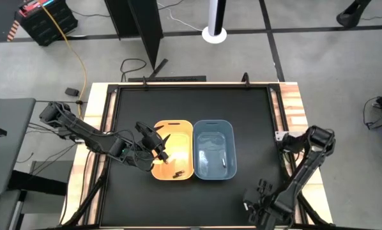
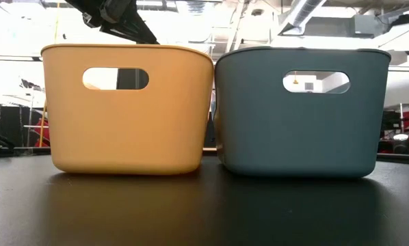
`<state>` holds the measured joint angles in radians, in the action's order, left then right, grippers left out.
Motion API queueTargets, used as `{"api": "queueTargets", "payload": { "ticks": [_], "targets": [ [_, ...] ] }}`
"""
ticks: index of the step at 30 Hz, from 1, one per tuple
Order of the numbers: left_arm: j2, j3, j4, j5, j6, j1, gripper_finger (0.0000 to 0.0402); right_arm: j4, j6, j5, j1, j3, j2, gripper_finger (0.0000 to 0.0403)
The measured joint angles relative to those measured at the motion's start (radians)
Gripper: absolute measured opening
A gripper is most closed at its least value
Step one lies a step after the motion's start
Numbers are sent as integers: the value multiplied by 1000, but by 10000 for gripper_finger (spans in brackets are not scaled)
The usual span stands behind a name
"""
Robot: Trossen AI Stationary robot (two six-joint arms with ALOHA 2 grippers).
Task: Sort batteries
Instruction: Put the top silver battery into the blue bin
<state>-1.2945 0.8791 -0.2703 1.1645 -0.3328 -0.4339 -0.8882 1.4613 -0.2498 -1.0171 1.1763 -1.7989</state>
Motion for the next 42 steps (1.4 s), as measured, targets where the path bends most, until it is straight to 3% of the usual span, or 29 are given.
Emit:
{"api": "queueTargets", "payload": {
  "ticks": [14,28,42],
  "targets": [
    [0,0,-1,0,0,0,207,2,-20,77,28,-5,-72,195],
    [0,0,-1,0,0,0,207,9,-134,90,73,-3,-85,68],
    [0,0,-1,0,7,0,207,21,-161,88,90,-4,-85,6]
  ]
}}
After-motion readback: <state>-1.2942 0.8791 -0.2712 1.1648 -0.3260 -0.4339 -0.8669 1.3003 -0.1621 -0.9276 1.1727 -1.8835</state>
